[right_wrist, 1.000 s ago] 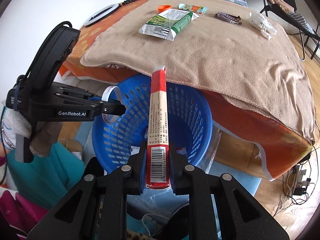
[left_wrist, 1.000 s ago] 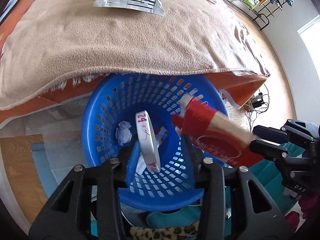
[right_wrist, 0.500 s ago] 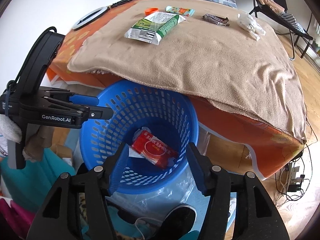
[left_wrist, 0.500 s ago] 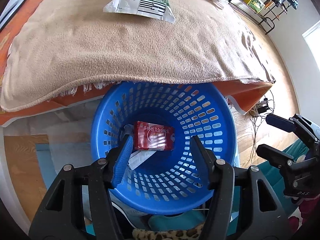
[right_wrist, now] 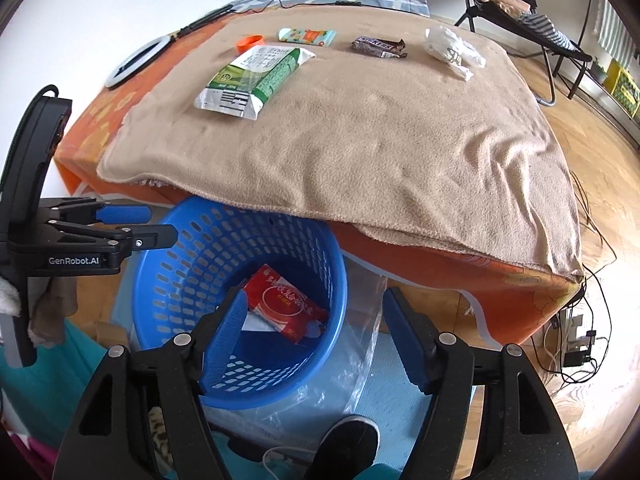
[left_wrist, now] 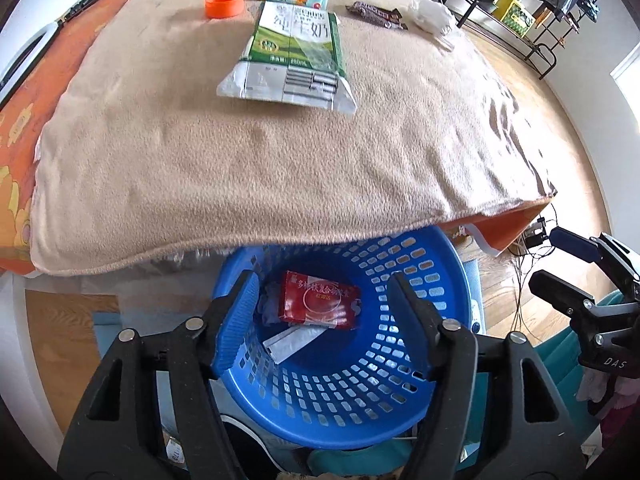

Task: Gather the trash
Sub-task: 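Move both tools back over the table toward the remaining trash, then grasp the green milk carton with the left tool while the right tool grasps the white bag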

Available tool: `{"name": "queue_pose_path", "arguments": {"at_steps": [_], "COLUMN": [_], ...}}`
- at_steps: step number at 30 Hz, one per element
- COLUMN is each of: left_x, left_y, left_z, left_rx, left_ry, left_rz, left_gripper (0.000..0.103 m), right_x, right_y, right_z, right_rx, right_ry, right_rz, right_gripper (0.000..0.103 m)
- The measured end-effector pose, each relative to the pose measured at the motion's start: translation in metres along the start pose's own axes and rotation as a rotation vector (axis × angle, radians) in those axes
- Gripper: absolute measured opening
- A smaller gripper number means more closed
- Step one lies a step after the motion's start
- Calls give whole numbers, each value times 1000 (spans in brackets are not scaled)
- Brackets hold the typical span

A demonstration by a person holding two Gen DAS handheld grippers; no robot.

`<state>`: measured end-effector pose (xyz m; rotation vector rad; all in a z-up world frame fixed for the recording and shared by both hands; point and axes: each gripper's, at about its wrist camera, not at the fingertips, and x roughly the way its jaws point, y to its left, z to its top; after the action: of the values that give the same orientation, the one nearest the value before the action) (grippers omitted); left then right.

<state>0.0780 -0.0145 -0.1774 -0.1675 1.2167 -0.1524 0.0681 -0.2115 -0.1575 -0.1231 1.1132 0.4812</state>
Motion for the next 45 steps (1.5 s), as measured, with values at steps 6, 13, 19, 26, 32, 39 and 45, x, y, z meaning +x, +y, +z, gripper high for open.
{"name": "queue_pose_path", "arguments": {"at_steps": [6,13,19,26,32,39,45], "left_x": [-10,-10,-1,22,40,56,67], "left_y": [5,9,11,7,3,-2,-6], "left_z": [40,91,122,145,153,165,171], "left_rx": [-20,-47,-33,-6,-24,7,12], "left_ry": [-43,-60,-65,-37,-30,-23,-9], "left_rz": [-1,27,80,142,168,215,198], "left_gripper": [82,83,83,83,83,83,83], "right_x": [-10,-17,-23,-25,-19,6,32], "right_y": [-16,-38,-59,-81,-106,-127,-139], "right_z": [19,47,69,100,146,199,228], "right_rx": [54,112,146,189,238,277,276], "right_ry": [-48,-97,-124,-150,-186,-189,-172], "right_rz": [-9,-37,-51,-44,-51,-87,-127], "right_gripper": [70,80,80,80,80,80,80]}}
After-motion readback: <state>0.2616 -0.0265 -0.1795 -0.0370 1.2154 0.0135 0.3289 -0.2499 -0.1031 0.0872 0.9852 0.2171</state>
